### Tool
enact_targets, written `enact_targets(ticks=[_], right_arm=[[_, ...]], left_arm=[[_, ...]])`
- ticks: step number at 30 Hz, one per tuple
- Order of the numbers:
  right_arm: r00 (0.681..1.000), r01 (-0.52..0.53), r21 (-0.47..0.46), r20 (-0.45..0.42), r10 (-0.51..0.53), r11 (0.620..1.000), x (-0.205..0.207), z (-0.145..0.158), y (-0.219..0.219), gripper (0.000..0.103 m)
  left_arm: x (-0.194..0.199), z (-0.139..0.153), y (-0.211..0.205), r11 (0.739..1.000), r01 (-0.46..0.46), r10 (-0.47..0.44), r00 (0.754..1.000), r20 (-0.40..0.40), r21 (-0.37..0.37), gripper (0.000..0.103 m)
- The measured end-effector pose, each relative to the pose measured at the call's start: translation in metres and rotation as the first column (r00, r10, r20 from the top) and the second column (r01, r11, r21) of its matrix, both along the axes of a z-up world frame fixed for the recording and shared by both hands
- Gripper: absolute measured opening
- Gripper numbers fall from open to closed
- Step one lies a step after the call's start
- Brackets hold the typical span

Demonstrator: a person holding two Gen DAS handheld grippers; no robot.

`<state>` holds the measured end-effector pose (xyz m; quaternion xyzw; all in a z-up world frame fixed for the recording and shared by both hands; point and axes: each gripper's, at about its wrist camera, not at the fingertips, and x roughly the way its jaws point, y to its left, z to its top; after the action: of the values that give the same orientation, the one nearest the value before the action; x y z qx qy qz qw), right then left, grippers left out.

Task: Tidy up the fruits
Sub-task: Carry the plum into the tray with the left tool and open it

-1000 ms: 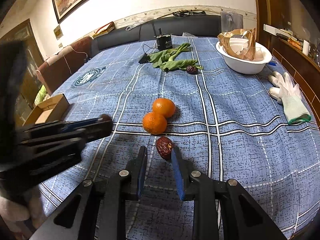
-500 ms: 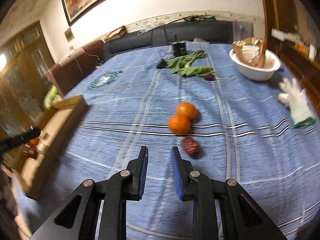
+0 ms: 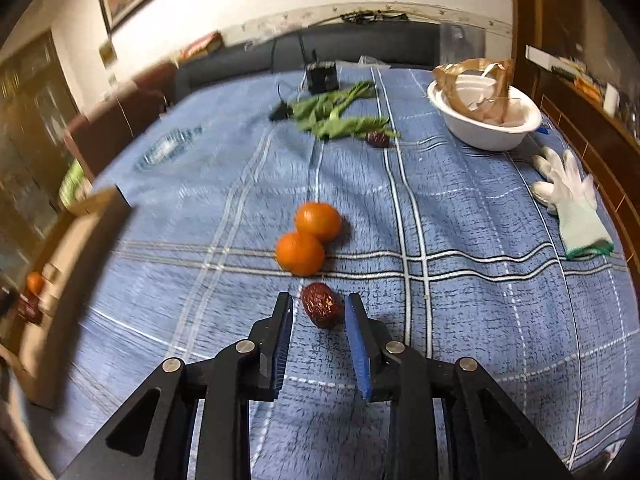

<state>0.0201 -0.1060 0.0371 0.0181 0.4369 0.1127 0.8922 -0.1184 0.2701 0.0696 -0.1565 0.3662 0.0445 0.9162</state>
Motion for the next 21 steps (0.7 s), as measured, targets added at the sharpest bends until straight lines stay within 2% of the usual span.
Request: enact_targets(ticks=[2, 4, 9, 16, 21], right_arm=[[1.0, -0.004, -0.041, -0.005, 0.004, 0.999, 0.003, -0.008, 0.006, 0.029], [1.0, 0.002, -0.046, 0.001, -0.002, 0.999, 0.005, -0.014, 0.005, 0.029], [1.0, 0.005, -0.01, 0.016, -0.005, 1.0, 0.001, -0.006, 0.003, 0.02], [0.996, -0.07, 0.022, 0.05, 0.069, 0.997, -0.018, 0.017, 0.029, 0.018], [0.991, -0.128, 0.107, 0.049, 0.123, 0.986, -0.024, 0.028, 0.043, 0.018]], left_arm=[[-0.002, 0.0, -0.002, 1.0, 0.002, -0.002, 1.0, -0.001, 0.017, 0.021], [-0.003, -0.001, -0.003, 0.999, 0.0, 0.0, 1.0, -0.003, 0.035, 0.021], [-0.003, -0.009, 0.002, 0.998, -0.001, 0.003, 0.999, -0.036, 0.056, 0.021], [0.0, -0.026, 0.004, 0.998, 0.011, -0.005, 0.996, -0.09, 0.064, 0.021], [-0.002, -0.029, 0.007, 0.994, -0.002, 0.013, 0.995, -0.101, 0.113, 0.021]])
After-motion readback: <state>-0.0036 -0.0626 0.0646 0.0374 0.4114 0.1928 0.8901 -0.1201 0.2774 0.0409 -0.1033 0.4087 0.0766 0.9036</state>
